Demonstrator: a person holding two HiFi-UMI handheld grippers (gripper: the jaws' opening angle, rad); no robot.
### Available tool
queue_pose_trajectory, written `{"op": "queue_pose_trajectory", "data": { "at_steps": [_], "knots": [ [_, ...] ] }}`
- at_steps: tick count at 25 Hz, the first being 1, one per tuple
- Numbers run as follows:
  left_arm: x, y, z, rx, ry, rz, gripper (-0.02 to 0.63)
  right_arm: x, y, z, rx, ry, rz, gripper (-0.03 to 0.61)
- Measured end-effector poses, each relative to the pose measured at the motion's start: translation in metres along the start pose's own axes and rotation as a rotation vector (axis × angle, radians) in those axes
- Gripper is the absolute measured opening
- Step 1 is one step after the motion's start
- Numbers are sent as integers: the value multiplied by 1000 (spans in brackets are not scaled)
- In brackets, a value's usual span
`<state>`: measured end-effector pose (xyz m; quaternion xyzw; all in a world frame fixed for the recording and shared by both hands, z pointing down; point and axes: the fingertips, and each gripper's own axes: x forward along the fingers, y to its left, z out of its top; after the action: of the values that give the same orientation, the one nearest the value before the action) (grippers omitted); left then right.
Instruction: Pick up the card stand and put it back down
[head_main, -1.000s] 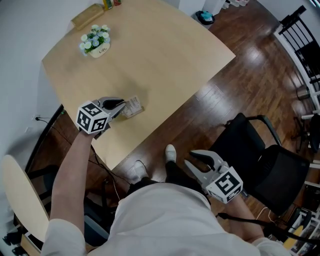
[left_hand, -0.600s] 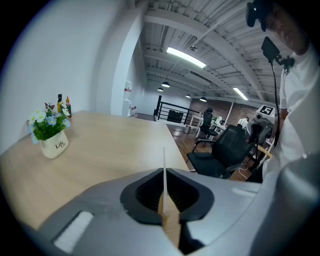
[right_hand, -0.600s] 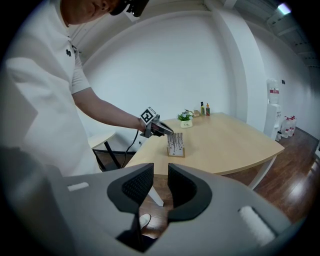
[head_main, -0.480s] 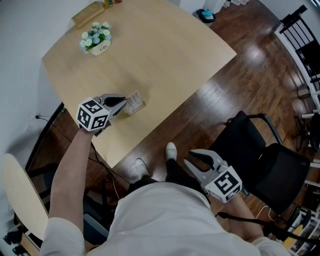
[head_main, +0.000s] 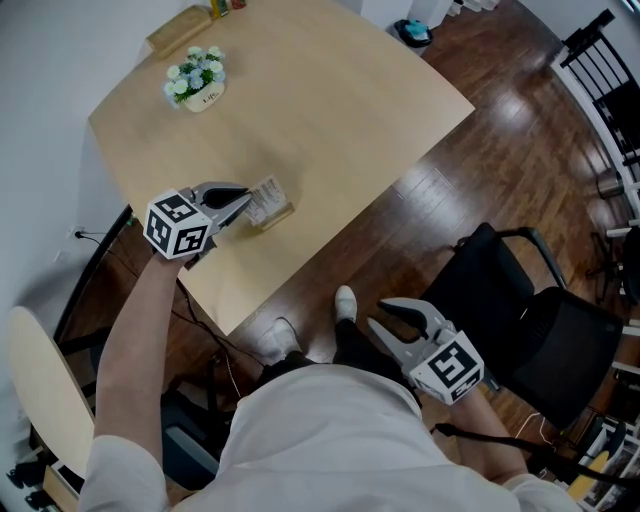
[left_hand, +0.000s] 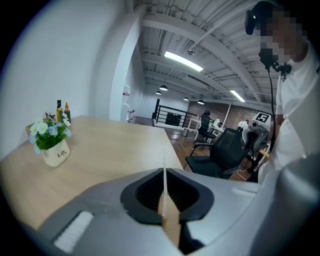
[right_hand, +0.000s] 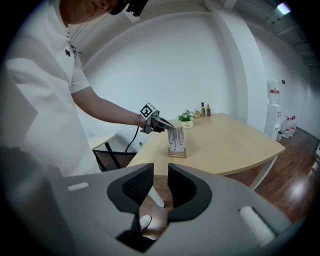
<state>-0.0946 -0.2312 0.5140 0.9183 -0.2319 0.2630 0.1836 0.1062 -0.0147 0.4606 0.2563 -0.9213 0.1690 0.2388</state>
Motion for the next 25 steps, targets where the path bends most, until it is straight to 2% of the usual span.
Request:
{"op": "queue_pose_trajectory", "data": {
  "at_steps": [7,14,20,25],
  "knots": [
    [-20,-2,19,-11,-48,-1,17,3,3,6,-12,-12,9,95],
    [-56,-12,47,-13,-148,-8,17,8,7,14,-40,-13,25,95],
    [-104,-19,57,-14,-236,39,17,19,12,21,-72,-12,52,95],
    [-151,-30,47,-13,-277,94,17,30,19,32,-109,-18,84,95]
  ]
}}
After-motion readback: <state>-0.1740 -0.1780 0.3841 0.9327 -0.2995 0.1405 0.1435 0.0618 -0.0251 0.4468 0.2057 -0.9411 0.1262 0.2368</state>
